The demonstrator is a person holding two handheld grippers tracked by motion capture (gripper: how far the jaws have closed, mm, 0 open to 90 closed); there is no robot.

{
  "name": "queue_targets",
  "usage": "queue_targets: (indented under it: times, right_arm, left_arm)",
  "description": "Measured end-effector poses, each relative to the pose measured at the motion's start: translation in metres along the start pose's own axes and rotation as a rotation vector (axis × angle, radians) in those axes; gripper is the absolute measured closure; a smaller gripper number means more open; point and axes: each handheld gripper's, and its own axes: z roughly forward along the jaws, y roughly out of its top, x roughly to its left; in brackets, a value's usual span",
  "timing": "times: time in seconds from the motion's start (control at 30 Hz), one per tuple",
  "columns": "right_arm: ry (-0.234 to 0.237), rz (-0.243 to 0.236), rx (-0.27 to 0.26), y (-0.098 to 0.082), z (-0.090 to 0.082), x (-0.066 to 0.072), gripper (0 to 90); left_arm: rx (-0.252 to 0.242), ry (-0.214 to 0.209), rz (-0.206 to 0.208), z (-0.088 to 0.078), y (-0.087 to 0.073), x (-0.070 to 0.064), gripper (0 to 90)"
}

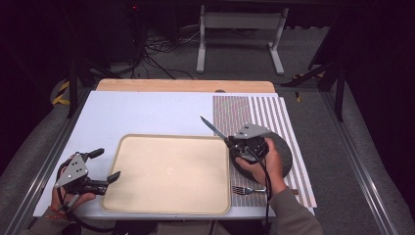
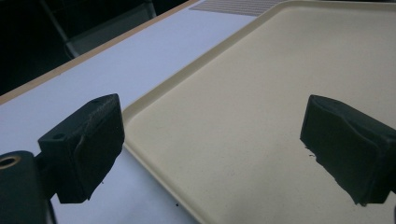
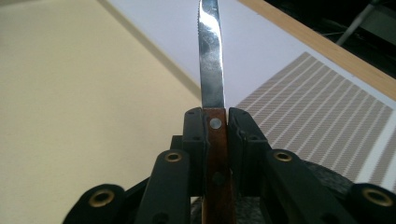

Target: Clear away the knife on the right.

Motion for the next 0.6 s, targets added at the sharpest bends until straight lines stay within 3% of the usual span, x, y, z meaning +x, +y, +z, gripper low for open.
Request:
queue_targets:
  times: [0.27, 0.6]
  right_arm:
    - [0.073, -0.006, 0.037, -0.003, 0.015, 0.032, 78.1]
    - [0.131, -0.011, 0.07, -0.005, 0.034, 0.059, 78.1]
  left_arm:
    - [0.004, -0.003, 0.007, -0.001, 0.0, 0.0, 7.2]
    - [-0.001, -0.004, 0.008, -0.001, 0.0, -0.001, 7.3]
